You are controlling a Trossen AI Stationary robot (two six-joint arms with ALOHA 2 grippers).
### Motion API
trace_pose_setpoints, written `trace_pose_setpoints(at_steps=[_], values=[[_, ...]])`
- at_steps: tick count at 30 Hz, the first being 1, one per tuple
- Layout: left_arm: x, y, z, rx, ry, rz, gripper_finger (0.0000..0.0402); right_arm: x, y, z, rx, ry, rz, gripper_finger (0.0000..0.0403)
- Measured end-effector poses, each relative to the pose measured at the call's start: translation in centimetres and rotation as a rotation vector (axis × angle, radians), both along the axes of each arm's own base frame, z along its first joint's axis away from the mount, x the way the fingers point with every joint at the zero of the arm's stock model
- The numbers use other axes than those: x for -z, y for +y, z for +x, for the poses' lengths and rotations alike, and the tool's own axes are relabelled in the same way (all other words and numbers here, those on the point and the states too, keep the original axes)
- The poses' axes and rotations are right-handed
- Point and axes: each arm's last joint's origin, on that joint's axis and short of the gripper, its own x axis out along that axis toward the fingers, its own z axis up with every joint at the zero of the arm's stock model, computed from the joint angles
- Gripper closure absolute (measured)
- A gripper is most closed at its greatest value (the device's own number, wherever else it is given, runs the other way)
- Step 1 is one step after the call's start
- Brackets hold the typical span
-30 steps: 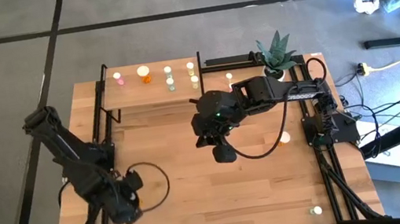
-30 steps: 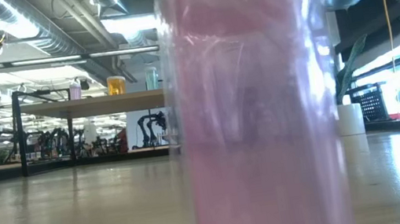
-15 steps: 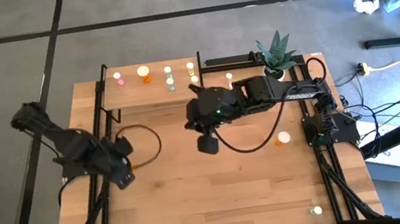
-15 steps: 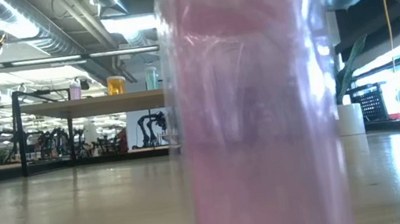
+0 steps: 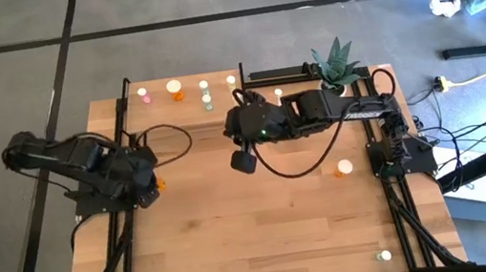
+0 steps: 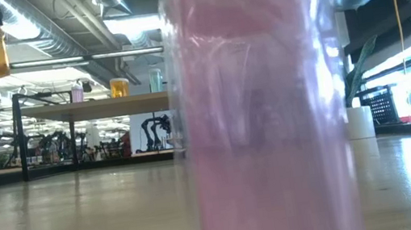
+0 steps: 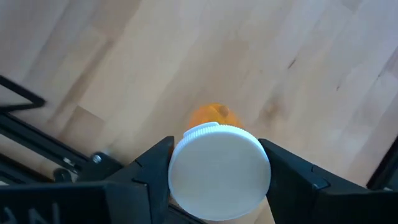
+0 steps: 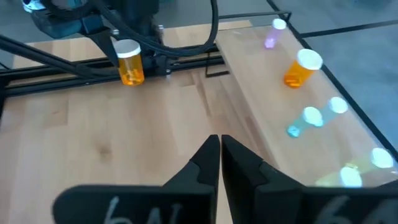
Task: Pick and place medicine bottles onto shelf by color
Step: Put the bottom orange pill bottle on the shelf aligned with the other orange pill bottle
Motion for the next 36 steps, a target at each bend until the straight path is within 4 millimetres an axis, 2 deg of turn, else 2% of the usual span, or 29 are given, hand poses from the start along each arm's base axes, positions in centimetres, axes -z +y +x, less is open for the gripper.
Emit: trace_pose_setpoints(at_steps=[6,11,22,25,36], values=[[-1.8,1.8,1.6,-0.009,-0.021,0.055,0.0210,0.0,-1.9,0.1,0.033,0.009,-0.015,0.0383],[-3.2,3.6,4.1,0.008,0.011,0.110,0.0210,0.1,-3.0,0.1,0.011,0.027,0.003,0.0383],[-6.0,9.2,7.4,0.064,0.071,0.220,0.0209,0.3,-3.7,0.2,-0.083,0.040,0.070,0.0383],[-5.9,10.7,8.0,0.081,0.105,0.235,0.0209,0.3,-3.7,0.2,-0.089,0.042,0.062,0.0383],[-3.2,15.5,9.9,0.163,0.242,0.209,0.0209,0.2,-3.8,0.2,-0.053,0.032,0.033,0.0383]])
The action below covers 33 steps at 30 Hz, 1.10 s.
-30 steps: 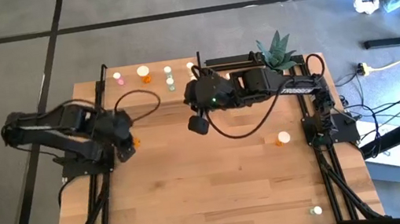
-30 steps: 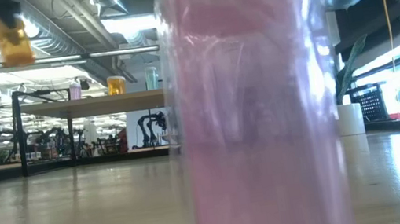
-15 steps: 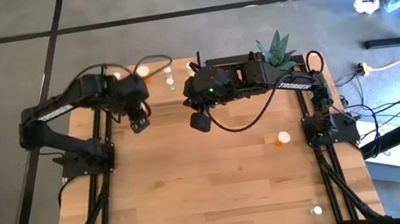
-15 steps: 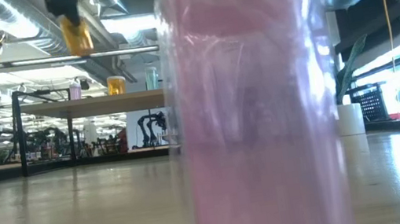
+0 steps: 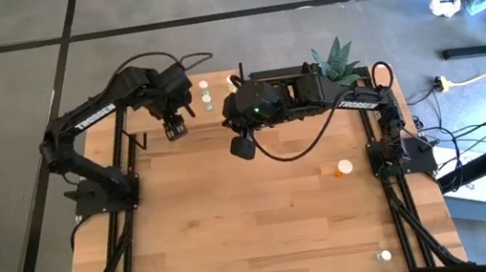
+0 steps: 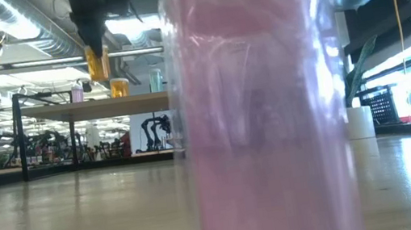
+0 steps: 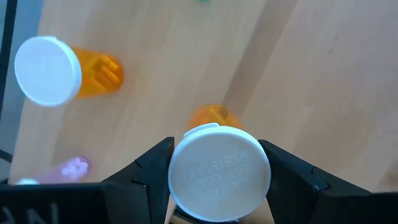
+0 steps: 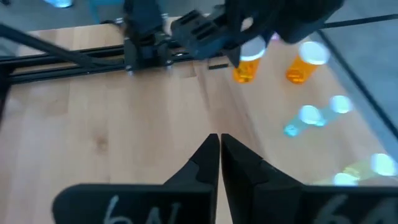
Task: Pick and place medicine bottles onto shelf by color
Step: Put the bottom orange pill bottle on the shelf aligned with the other orange pill bottle
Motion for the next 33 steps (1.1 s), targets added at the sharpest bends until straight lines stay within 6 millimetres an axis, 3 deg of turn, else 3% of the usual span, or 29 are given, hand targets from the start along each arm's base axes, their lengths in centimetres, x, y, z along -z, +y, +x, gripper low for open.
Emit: trace_pose_setpoints(at_steps=[4,14,33], values=[[0.6,1.1,0.4,0.019,0.018,0.002,0.0209,-0.1,-0.3,-0.1,0.089,-0.004,-0.070,0.0383],[1.5,3.2,0.6,0.035,0.038,0.009,0.0209,-0.1,-0.3,-0.1,0.092,-0.004,-0.074,0.0383],[1.4,4.7,-0.1,0.048,0.000,0.002,0.0209,-0.1,-0.3,0.0,0.092,-0.006,-0.074,0.0383]])
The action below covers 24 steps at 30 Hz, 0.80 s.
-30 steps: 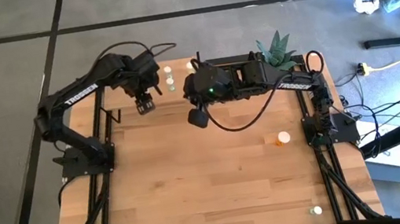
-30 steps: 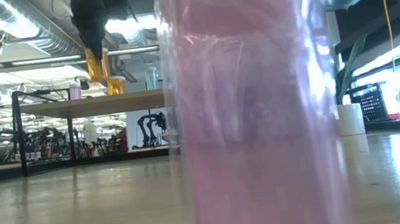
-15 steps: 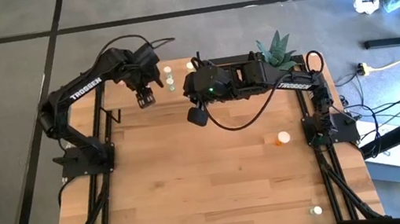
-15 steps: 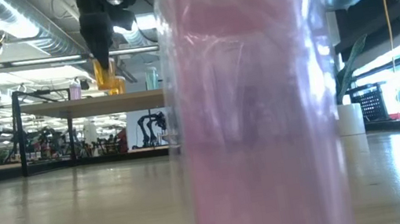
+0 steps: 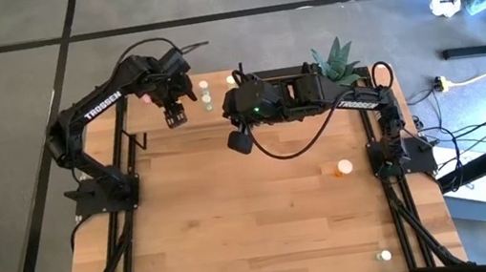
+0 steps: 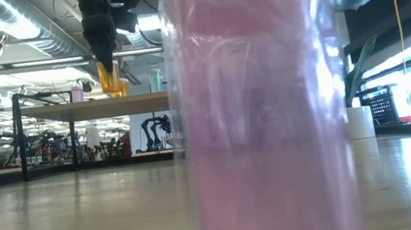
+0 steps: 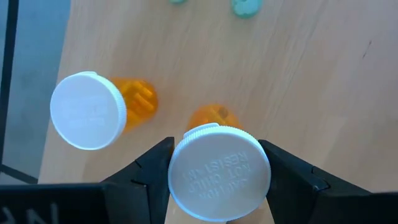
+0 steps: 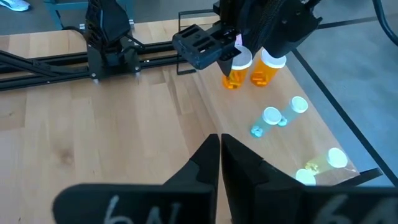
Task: Pick and place medicine bottles onto shelf by color
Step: Put the bottom orange pill bottle on the shelf aligned with the other orange pill bottle
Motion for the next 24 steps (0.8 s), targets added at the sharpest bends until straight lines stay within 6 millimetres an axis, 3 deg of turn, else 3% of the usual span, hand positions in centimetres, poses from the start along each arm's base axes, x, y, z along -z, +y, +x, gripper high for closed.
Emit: trace_pose_setpoints(at_steps=[24], values=[[1.4,1.4,0.8,0.053,0.051,0.002,0.0209,0.0,0.0,0.0,0.000,-0.001,0.000,0.0383]])
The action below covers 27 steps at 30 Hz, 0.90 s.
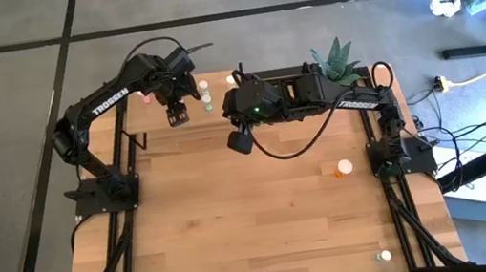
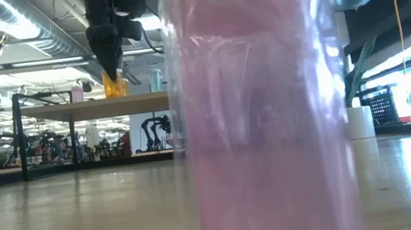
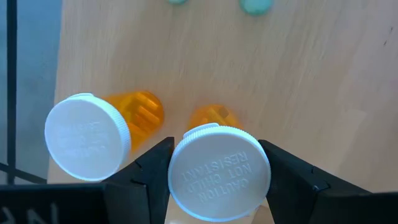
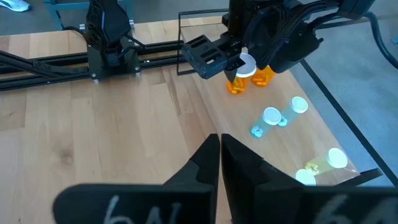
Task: Pick and place medicine bottles onto shelf by color
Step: Put the bottom orange pill bottle on the shelf aligned with the other orange pill bottle
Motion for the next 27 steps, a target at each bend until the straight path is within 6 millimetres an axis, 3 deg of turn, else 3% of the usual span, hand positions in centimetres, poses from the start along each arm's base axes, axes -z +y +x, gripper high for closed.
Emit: trace_pose_setpoints(at_steps=[19,27], values=[[0.00,0.31,-0.26,-0.013,-0.002,-0.004,0.0179,0.00,0.00,0.00,0.000,0.000,0.000,0.0383],[-0.02,0.40,-0.27,-0.017,0.012,0.022,0.0131,0.00,0.00,0.00,0.000,0.000,0.000,0.0383]])
